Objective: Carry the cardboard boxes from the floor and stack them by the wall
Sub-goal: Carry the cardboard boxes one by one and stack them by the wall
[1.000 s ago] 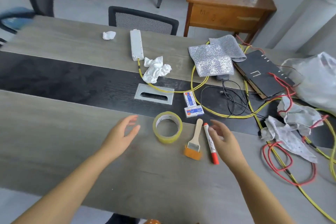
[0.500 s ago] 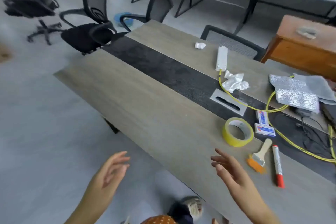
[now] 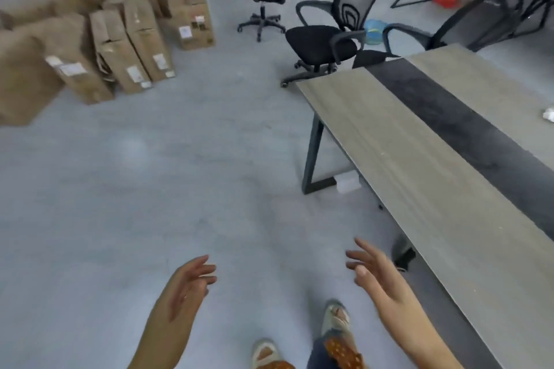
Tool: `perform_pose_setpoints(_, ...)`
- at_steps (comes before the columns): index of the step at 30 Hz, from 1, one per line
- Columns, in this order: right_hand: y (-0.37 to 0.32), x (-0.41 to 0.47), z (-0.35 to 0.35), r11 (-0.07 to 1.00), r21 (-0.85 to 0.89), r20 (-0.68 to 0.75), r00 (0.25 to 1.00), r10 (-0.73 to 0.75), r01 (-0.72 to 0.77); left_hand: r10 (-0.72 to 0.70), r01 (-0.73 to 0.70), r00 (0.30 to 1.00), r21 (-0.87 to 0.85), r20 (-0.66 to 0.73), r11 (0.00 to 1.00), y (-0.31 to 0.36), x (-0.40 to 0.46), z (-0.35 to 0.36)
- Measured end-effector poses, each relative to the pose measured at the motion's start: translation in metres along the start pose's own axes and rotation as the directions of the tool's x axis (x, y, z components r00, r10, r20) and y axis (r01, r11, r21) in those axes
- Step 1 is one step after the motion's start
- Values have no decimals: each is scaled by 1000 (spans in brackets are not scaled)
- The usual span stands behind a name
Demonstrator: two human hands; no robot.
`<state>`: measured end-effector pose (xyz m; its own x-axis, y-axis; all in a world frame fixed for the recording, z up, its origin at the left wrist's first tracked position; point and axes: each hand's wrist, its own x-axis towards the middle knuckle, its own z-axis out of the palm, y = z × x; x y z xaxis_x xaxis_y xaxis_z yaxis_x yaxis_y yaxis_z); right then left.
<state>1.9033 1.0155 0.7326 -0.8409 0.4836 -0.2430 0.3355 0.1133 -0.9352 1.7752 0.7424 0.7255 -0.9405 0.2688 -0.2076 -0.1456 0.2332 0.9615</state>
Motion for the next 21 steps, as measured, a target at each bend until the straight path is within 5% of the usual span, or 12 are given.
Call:
perform_pose_setpoints(10, -41, 98, 74, 988, -132, 299, 954, -31, 74, -120, 99, 966, -99, -229, 990, -12, 33, -38)
perform_pose_setpoints(21, -94, 289, 83, 987, -126, 396, 917, -44, 102, -114, 90, 930, -86, -348, 992, 38, 196, -23)
